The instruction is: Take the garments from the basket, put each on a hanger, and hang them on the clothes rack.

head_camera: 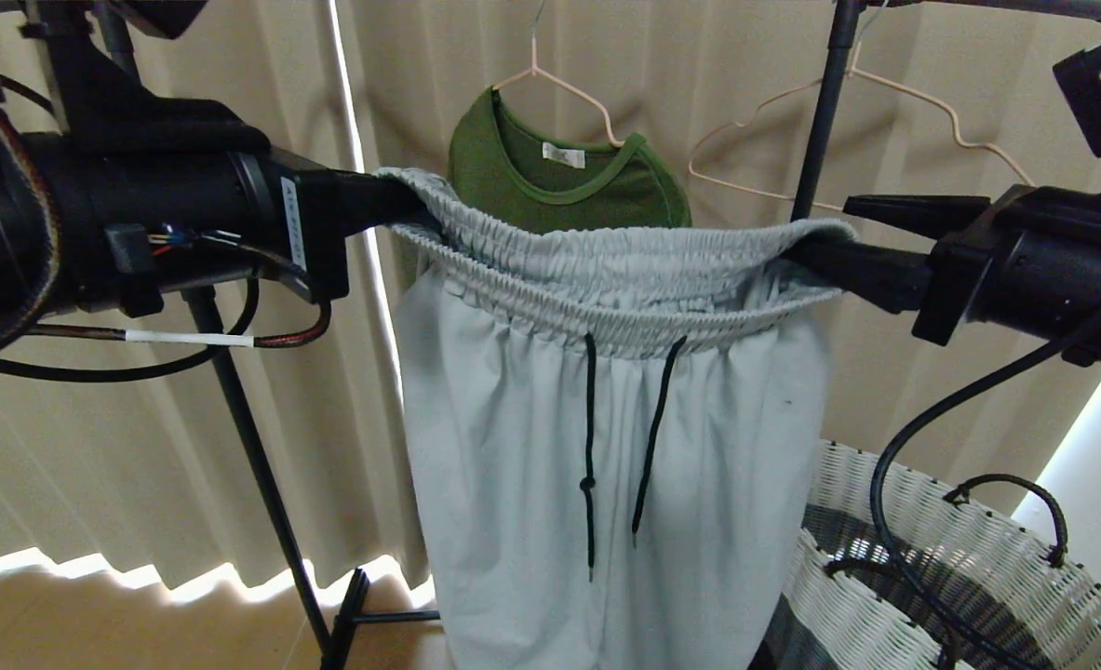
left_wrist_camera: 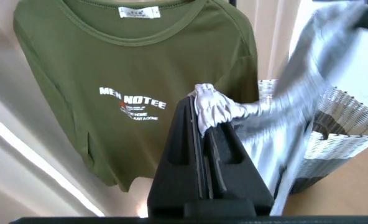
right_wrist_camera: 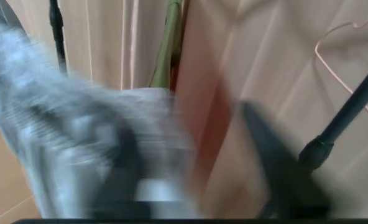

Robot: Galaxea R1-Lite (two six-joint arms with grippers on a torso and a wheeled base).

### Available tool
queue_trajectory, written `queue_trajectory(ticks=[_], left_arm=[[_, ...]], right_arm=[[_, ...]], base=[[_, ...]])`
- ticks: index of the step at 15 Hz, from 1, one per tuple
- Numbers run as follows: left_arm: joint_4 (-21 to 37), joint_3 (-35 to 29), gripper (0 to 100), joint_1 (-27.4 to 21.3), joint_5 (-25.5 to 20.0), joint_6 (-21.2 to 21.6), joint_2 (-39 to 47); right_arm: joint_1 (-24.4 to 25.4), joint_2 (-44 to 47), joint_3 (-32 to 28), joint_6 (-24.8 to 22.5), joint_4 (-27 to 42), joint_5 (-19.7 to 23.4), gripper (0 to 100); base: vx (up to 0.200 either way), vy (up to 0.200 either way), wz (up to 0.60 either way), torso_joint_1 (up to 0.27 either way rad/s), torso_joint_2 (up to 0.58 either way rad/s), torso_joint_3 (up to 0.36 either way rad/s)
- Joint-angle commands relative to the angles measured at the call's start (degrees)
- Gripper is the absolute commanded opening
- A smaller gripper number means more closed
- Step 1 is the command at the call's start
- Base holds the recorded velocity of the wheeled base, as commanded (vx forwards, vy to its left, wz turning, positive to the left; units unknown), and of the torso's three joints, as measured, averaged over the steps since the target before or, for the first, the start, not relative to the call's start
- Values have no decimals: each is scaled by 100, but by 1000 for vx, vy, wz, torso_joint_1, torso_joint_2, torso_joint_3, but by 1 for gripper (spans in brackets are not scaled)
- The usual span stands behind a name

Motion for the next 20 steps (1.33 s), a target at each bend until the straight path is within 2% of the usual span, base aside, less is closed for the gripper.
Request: queue_trajectory(ticks=[1,3,5,8,14,16,18,20], left_arm=[[-1,81,0,-1,209,-3,126],[-28,63,0,-1,570,-3,293],[-63,63,0,-1,622,5,337],[-63,221,0,175,807,14,407],[-71,573,0,192,816,14,478],[-379,1109,0,140,807,32,486],[-775,1302,0,184,833,14,513],[-827,1425,0,333,1273,-3,311]], right_arm=[[12,-130,273,57,-23,21,100],[276,-253,422,435,-32,30,100],[654,-429,581,743,-155,21,100],[917,-622,897,752,-278,12,100],[926,-1097,1433,778,-304,82,100],[935,-1150,1574,787,-304,311,100],[935,-1150,1662,778,-313,320,100],[777,-1229,1969,567,-243,162,100]], base=[[0,0,0,0,0,0],[0,0,0,0,0,0],[0,0,0,0,0,0],[0,0,0,0,0,0],[0,0,0,0,0,0],[0,0,0,0,0,0],[0,0,0,0,0,0],[0,0,0,0,0,0]])
